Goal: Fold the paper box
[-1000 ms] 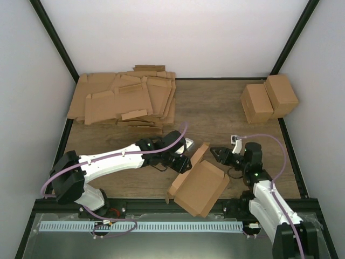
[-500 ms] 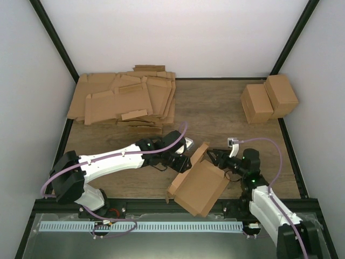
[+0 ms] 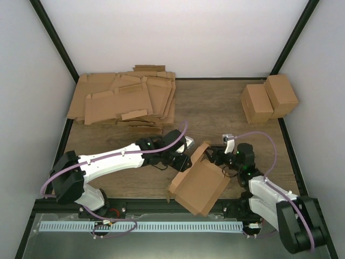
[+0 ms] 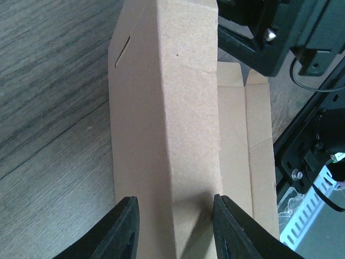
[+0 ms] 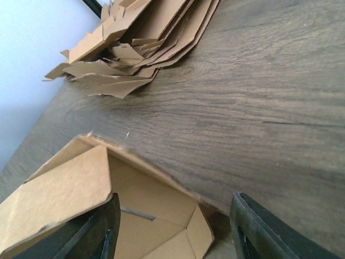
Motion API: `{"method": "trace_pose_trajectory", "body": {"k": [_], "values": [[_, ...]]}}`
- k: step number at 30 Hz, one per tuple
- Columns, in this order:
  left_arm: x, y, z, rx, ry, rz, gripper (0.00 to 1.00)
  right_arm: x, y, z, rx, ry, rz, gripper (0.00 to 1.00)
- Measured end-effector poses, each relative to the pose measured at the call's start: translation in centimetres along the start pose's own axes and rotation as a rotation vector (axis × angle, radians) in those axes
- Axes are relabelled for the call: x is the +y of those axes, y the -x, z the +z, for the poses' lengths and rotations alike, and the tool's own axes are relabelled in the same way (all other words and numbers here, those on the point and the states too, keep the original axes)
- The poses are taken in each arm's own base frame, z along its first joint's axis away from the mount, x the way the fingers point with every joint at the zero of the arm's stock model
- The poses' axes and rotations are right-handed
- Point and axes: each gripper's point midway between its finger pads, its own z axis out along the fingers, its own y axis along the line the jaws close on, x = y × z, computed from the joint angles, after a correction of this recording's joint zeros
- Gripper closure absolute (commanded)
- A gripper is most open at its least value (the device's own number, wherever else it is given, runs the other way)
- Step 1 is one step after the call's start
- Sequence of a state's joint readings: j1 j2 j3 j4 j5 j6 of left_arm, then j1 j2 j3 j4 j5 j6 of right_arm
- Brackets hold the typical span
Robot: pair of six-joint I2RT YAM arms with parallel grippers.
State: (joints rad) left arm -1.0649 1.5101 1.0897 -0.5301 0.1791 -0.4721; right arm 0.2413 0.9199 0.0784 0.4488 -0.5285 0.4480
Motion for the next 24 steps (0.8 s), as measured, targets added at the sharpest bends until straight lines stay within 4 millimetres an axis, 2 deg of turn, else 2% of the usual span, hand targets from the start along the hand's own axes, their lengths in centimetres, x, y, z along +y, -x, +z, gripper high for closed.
{"method": "trace_pose_trajectory", "body": {"k": [5, 9, 24], "values": [[0.1, 0.3, -0.2, -0.006, 0.012, 0.0, 0.6, 0.3, 0.7, 1.6, 0.046, 0.029, -0.056, 0.46], [0.2, 0.4, -0.3, -0.008, 0.019, -0.003, 0.6, 0.9, 0.7, 2.0, 0.055, 0.08, -0.104, 0.49], [0.8, 0.4, -0.4, -0.002, 0.03, -0.004, 0.6, 1.9, 0.7, 2.1, 0.056, 0.145, -0.172, 0.82]]}}
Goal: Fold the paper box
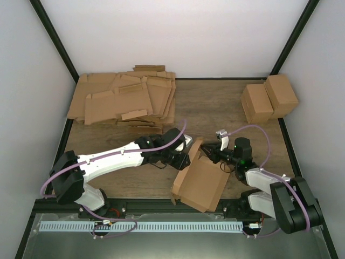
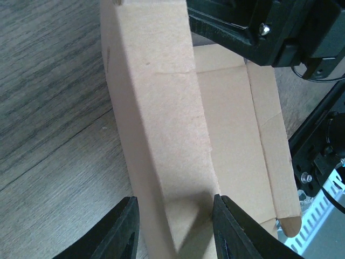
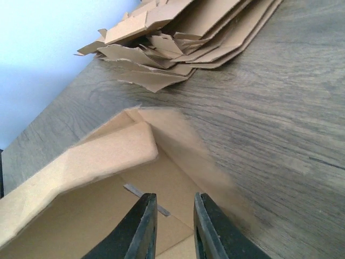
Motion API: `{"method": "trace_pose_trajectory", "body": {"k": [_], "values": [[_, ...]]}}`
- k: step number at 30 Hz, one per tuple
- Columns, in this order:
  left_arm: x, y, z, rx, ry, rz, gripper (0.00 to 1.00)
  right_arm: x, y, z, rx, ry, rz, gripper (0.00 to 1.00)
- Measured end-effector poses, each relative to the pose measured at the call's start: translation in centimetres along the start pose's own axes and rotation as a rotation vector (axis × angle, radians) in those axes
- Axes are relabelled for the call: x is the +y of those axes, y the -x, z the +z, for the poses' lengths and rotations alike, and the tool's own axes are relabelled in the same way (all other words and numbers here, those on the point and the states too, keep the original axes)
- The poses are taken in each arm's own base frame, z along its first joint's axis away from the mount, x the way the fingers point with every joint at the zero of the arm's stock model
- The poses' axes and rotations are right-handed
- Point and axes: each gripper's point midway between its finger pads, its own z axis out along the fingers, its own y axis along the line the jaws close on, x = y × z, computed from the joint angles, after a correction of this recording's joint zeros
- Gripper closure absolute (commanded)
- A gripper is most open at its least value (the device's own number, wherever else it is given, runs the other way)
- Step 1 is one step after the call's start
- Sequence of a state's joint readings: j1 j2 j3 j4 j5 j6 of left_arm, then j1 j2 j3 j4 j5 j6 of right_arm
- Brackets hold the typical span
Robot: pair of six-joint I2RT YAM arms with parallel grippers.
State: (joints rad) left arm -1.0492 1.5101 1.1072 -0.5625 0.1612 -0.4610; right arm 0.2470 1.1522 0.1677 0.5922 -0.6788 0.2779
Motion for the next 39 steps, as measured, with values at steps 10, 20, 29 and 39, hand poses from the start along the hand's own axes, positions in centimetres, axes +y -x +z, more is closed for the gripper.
{"method": "trace_pose_trajectory", "body": {"k": [10, 20, 29, 39], "values": [[0.4, 0.3, -0.3, -0.012, 0.011, -0.002, 0.48, 1.2, 1.0, -0.4, -0.029, 0.03, -0.032, 0.95], [0.6, 1.1, -1.9, -0.061, 0.033, -0.005, 0.17, 1.7, 2.1, -0.9, -0.069, 0.022, -0.052, 0.96], [0.6, 1.7, -2.8, -0.076, 0.052, -0.001, 0.13, 1.6, 2.5, -1.4, -0.1, -0.001, -0.049, 0.96], [3.3, 1.4, -2.6, -0.063, 0.202, -0.024, 0.23, 1.3, 2.3, -1.4, -0.098, -0.019, -0.039, 0.76]]}}
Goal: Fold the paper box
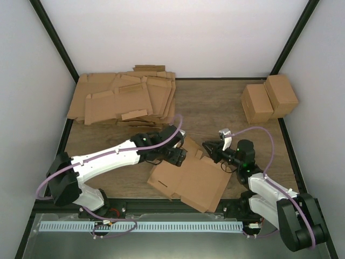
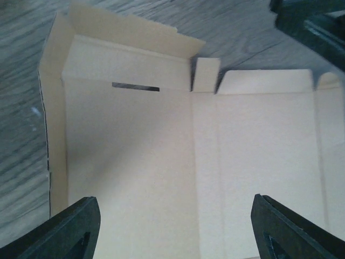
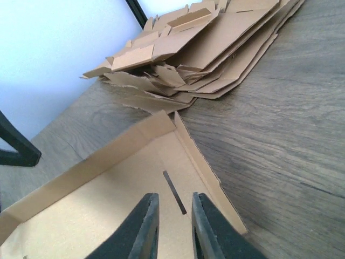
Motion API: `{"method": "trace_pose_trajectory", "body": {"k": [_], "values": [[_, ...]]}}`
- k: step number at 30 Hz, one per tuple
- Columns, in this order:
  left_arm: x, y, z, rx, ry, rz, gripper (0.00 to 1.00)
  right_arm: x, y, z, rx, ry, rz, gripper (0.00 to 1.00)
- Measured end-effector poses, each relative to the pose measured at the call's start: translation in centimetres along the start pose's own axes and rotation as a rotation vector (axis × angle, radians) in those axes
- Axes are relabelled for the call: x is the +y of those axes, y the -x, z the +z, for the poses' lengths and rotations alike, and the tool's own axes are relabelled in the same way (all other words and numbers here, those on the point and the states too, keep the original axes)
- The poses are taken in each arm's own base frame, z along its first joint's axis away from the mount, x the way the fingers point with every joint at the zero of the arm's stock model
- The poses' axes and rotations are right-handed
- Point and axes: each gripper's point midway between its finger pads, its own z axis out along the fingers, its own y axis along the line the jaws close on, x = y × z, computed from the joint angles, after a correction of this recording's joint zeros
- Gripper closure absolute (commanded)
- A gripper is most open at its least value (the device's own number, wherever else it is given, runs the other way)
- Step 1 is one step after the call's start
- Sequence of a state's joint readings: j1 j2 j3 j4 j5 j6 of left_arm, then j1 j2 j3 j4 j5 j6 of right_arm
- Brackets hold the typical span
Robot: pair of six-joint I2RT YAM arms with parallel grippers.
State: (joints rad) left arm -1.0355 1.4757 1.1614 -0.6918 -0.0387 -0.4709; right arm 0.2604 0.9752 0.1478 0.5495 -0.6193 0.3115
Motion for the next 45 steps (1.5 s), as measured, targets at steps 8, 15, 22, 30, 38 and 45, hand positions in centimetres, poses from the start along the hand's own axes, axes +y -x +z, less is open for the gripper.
{"method": "trace_pose_trajectory", "body": {"k": [8, 15, 22, 30, 38, 45], "values": [[3.3, -0.2, 0.0, 0.003, 0.186, 0.008, 0.29, -0.1, -0.1, 0.1, 0.004, -0.007, 0.007, 0.7], [8.2, -1.9, 2.0, 0.048, 0.241, -0.081, 0.36, -0.1, -0.1, 0.1, 0.004, -0.008, 0.008, 0.69], [9.9, -4.5, 4.3, 0.119, 0.145, -0.151, 0.36, -0.1, -0.2, 0.1, 0.004, -0.008, 0.011, 0.68], [9.4, -4.6, 5.7, 0.137, 0.083, -0.15, 0.48, -0.1, -0.2, 0.1, 0.005, -0.009, 0.016, 0.68], [9.3, -5.6, 6.3, 0.177, 0.071, -0.14, 0.62, -0.3, -0.5, 0.1, 0.018, -0.013, 0.031, 0.66], [10.0, -6.8, 7.0, 0.217, 0.1, -0.133, 0.96, -0.4, -0.9, 0.1, 0.032, -0.018, 0.046, 0.66]]}}
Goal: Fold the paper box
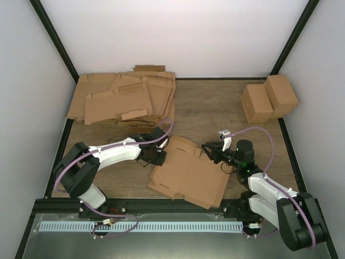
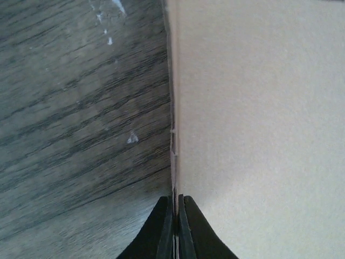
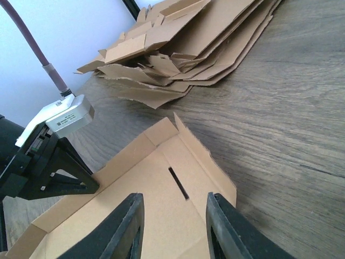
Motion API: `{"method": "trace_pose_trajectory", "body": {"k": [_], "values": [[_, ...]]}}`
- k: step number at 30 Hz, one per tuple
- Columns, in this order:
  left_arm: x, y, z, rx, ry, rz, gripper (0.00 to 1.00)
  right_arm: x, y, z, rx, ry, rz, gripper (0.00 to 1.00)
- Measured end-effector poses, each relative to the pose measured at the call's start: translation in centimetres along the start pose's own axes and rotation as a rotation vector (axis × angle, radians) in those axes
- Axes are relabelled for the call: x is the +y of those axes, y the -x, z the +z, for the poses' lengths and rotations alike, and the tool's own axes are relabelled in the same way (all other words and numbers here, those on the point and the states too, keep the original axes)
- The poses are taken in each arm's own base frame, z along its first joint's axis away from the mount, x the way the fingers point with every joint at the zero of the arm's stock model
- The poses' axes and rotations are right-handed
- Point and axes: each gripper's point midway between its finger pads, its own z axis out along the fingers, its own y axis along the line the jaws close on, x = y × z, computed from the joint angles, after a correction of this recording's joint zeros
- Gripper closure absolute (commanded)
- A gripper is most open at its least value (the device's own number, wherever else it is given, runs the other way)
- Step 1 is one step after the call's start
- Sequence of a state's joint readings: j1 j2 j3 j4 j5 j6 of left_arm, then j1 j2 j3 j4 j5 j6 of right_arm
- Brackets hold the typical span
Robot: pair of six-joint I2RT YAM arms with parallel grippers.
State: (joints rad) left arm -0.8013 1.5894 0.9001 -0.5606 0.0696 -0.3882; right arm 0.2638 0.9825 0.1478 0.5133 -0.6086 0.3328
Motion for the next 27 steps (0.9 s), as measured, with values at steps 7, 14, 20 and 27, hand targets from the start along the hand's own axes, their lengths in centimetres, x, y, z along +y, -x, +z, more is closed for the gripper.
{"method": "trace_pose_trajectory", "body": {"k": [7, 14, 20, 27], "values": [[0.4, 1.5, -1.9, -0.008, 0.078, 0.071, 0.96, -0.3, -0.2, 0.0, 0.014, -0.014, 0.012, 0.65], [-3.0, 6.4, -8.0, -0.158, 0.181, 0.313, 0.96, 0.5, 3.0, 0.5, -0.02, -0.003, -0.02, 0.53], [-1.8, 7.9, -11.6, -0.243, 0.389, 0.515, 0.96, 1.5, 5.0, 0.8, -0.04, 0.031, -0.072, 0.21], [0.0, 10.5, -15.8, -0.348, 0.614, 0.709, 0.96, 1.4, 4.4, 2.7, 0.013, 0.029, -0.117, 0.3]]}}
